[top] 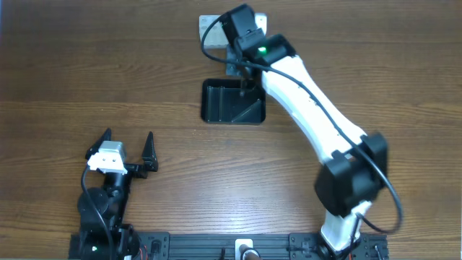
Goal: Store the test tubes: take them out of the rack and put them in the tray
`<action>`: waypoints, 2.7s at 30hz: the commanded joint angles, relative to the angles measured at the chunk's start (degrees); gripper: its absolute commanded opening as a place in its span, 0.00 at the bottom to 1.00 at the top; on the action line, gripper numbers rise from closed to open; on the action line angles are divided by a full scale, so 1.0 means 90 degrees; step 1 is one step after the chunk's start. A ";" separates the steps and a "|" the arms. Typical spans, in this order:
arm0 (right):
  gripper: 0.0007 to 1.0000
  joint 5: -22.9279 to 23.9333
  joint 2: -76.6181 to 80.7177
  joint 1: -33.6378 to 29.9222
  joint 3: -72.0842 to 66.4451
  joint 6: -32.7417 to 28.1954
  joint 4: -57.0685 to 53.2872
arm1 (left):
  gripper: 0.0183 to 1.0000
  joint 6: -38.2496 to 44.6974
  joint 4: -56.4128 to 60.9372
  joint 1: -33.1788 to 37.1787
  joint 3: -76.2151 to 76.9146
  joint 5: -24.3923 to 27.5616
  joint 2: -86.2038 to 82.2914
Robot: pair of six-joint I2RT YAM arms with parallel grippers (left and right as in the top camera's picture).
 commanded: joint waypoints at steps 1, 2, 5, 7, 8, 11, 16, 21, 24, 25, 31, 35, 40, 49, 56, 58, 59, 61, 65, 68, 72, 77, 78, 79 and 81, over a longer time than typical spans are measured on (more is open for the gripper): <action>0.09 -0.0340 0.0729 0.0056 -0.0049 0.0568 -0.0024 | 1.00 -0.0087 -0.0012 0.0022 -0.0032 0.0109 -0.0039; 0.09 -0.0369 0.0848 0.0063 -0.0049 0.0617 -0.0019 | 1.00 -0.0087 -0.0012 0.0022 -0.0032 0.0109 -0.0039; 0.09 -0.0389 0.1144 0.0083 -0.0049 0.0721 -0.0029 | 1.00 -0.0087 -0.0015 0.0022 -0.0032 0.0109 -0.0039; 0.10 -0.0466 0.1282 0.0085 -0.0049 0.0758 -0.0036 | 1.00 -0.0087 -0.0015 0.0022 -0.0032 0.0109 -0.0039; 0.11 -0.0525 0.1348 0.0087 -0.0049 0.0758 -0.0036 | 1.00 -0.0087 -0.0015 0.0022 -0.0032 0.0109 -0.0039; 0.13 -0.0602 0.1435 0.0095 -0.0051 0.0845 -0.0061 | 1.00 -0.0090 -0.0012 0.0022 -0.0032 0.0109 -0.0039; 0.24 -0.0648 0.1513 0.0134 -0.0053 0.0901 -0.0138 | 1.00 -0.0087 -0.0012 0.0022 -0.0032 0.0109 -0.0039; 0.34 -0.0712 0.1513 0.0151 -0.0053 0.0899 -0.0148 | 1.00 -0.0087 -0.0012 0.0022 -0.0032 0.0109 -0.0039; 0.39 -0.0580 0.1404 0.0175 -0.0053 0.0891 -0.0090 | 0.99 -0.0090 -0.0015 0.0022 -0.0032 0.0109 -0.0039; 0.43 -0.0408 0.1297 0.0189 -0.0053 0.0891 -0.0090 | 1.00 -0.0087 -0.0015 0.0022 -0.0032 0.0109 -0.0039; 0.80 0.0308 0.0216 0.0112 -0.0053 0.0024 0.0163 | 1.00 -0.0087 -0.0012 0.0022 -0.0032 0.0109 -0.0039; 0.88 0.0806 -0.0648 -0.0316 -0.0073 -0.0967 0.0678 | 1.00 -0.0087 -0.0012 0.0022 -0.0032 0.0109 -0.0039; 0.90 0.0563 -0.1537 -0.1428 -0.0085 -0.1698 0.1098 | 1.00 -0.0087 -0.0015 0.0022 -0.0032 0.0109 -0.0039; 0.99 0.0282 -0.3070 -0.2625 -0.1290 -0.2815 0.1943 | 1.00 -0.0090 -0.0012 0.0022 -0.0032 0.0109 -0.0039; 0.99 0.0272 -0.5447 -0.3237 -0.4192 -0.2866 0.3313 | 1.00 -0.0087 -0.0012 0.0022 -0.0032 0.0109 -0.0039; 0.99 0.0272 -0.6120 -0.3235 -0.4940 -0.3067 0.3587 | 1.00 -0.0087 -0.0012 0.0022 -0.0032 0.0109 -0.0039; 0.99 0.0272 -0.6550 -0.3235 -0.5408 -0.3116 0.3742 | 1.00 -0.0087 -0.0012 0.0022 -0.0032 0.0109 -0.0039; 0.99 0.0272 -0.7157 -0.3240 -0.6052 -0.3113 0.3910 | 1.00 -0.0090 -0.0012 0.0022 -0.0032 0.0109 -0.0039; 0.99 0.0211 -0.8563 -0.3242 -0.7395 -0.3075 0.4090 | 1.00 -0.0087 -0.0012 0.0022 -0.0032 0.0109 -0.0039; 0.99 0.0068 -0.9513 -0.3242 -0.8269 -0.3048 0.4209 | 1.00 -0.0087 -0.0015 0.0022 -0.0032 0.0109 -0.0039; 0.99 -0.0002 -1.0503 -0.3242 -0.9180 -0.3060 0.4362 | 1.00 -0.0087 -0.0012 0.0022 -0.0032 0.0109 -0.0039; 0.99 -0.0034 -1.1244 -0.3242 -0.9935 -0.3060 0.4541 | 1.00 -0.0087 -0.0015 0.0022 -0.0032 0.0109 -0.0039; 0.99 -0.0053 -1.1366 -0.3242 -1.0076 -0.3060 0.4590 | 1.00 -0.0087 -0.0015 0.0022 -0.0032 0.0109 -0.0039; 0.99 -0.0053 -1.1455 -0.3242 -1.0180 -0.3060 0.4617 | 1.00 -0.0090 -0.0012 0.0022 -0.0032 0.0109 -0.0039; 0.99 -0.0051 -1.1591 -0.3242 -1.0350 -0.3060 0.4646 | 1.00 -0.0087 -0.0015 0.0022 -0.0032 0.0109 -0.0039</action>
